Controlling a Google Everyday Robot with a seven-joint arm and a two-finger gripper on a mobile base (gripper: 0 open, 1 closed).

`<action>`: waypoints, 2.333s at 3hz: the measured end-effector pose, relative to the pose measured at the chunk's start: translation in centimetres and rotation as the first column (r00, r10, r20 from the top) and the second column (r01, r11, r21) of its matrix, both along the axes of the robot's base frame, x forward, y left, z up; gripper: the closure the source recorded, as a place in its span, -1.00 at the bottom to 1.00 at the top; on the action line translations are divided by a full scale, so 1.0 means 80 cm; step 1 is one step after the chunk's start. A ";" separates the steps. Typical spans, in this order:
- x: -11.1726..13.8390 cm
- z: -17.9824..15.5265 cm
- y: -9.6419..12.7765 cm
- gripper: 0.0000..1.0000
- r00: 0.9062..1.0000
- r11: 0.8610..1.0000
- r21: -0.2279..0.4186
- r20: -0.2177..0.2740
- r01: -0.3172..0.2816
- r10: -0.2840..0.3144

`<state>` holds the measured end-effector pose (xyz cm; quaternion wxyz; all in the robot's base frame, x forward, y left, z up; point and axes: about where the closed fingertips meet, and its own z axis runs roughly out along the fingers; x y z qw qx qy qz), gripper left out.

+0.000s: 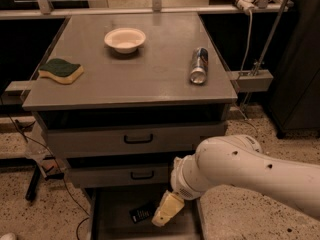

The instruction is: Pick rxbar chocolate from bottom drawer and place on counter

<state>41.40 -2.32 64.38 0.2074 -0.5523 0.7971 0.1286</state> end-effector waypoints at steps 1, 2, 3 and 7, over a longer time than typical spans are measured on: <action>-0.003 -0.015 0.003 -1.00 1.000 1.000 0.028 -0.006 -0.006 0.007; 0.006 -0.073 0.016 -1.00 1.000 0.999 0.052 -0.028 -0.001 0.002; 0.022 -0.124 0.033 -1.00 1.000 0.995 0.096 -0.018 -0.005 0.007; 0.029 -0.255 0.044 -1.00 0.987 0.961 0.226 -0.073 0.157 -0.144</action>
Offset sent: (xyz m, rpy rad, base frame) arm 0.0242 0.0349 -0.1224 0.1006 0.0462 -0.0136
